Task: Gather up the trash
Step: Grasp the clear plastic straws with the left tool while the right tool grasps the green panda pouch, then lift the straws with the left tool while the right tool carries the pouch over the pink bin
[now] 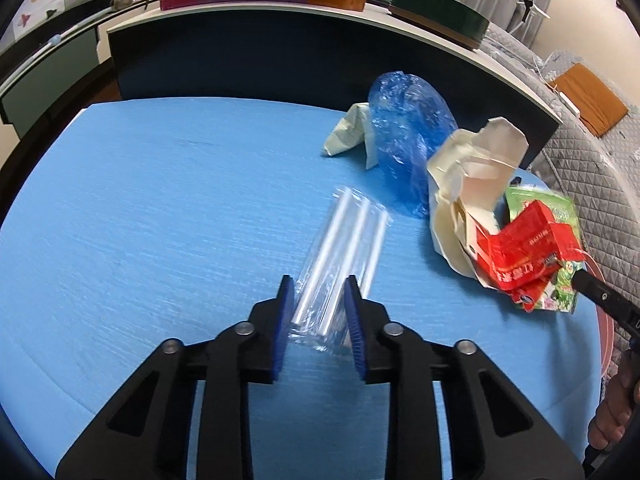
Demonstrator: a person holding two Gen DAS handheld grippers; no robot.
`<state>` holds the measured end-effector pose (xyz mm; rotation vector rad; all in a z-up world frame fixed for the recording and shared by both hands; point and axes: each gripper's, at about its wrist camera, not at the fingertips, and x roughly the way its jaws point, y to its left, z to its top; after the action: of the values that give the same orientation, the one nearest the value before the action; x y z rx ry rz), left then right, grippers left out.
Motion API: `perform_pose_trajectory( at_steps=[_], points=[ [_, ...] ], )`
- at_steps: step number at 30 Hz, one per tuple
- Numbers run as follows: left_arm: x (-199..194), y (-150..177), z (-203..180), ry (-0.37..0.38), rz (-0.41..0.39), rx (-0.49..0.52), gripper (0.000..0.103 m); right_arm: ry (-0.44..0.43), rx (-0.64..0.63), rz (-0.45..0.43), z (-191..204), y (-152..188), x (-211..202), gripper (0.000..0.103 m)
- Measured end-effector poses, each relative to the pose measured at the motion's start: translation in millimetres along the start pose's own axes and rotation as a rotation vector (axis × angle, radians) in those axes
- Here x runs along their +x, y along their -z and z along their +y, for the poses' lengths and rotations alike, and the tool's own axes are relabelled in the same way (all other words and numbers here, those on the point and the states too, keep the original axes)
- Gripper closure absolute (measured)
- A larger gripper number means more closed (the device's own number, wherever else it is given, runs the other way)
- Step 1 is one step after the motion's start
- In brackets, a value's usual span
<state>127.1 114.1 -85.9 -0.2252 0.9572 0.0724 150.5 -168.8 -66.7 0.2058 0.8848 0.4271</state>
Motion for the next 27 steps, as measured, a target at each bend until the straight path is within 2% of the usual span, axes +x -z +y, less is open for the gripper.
perform_pose_trajectory(
  at_steps=[9,27],
  points=[
    [-13,5,-11,-0.005,-0.023,0.023,0.098,0.015,-0.070,-0.040,14,4,-21,0.092],
    [-46,6,-27,-0.009,-0.120,0.075,0.098,0.059,-0.133,-0.115,26,11,-56,0.098]
  ],
)
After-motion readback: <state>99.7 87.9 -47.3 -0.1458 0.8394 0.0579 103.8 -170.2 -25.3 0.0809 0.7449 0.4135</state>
